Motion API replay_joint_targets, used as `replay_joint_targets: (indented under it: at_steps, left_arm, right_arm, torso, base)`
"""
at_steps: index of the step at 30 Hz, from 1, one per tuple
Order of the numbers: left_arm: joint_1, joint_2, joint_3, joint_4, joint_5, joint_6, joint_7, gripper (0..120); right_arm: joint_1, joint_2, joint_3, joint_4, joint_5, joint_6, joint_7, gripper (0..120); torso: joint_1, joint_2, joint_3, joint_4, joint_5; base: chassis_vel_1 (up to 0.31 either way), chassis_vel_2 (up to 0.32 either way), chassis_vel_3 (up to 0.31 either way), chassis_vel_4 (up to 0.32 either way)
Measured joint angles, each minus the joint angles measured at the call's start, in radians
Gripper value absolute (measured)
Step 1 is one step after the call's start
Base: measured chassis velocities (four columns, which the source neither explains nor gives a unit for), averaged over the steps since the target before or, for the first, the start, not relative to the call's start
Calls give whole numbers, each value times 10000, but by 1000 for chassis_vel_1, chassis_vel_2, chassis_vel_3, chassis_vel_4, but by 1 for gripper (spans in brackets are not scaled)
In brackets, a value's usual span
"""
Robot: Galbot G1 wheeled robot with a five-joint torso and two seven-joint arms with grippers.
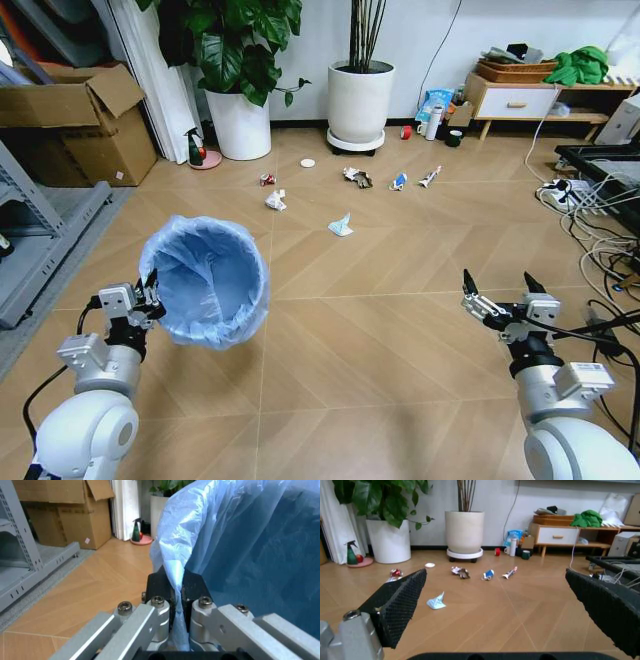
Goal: Pick up the trash bin and place the garbage on the floor into it.
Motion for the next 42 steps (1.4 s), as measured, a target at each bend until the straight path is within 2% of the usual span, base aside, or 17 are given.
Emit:
replay_joint_targets:
  at_steps: [14,42]
  left_arm:
    - [122,4,123,-104,177,-9,78,0]
    - [252,-40,216,-339,411,-104,134,0]
  right_arm:
    - [75,67,-65,-143,-174,27,-15,100]
    - [91,177,-130,-225,-366,200,-102,100]
  torso:
    - [1,0,1,0,0]
    - [0,0,0,-1,0]
  base:
    - [-45,54,44,-65]
    - [-87,134,88,-137]
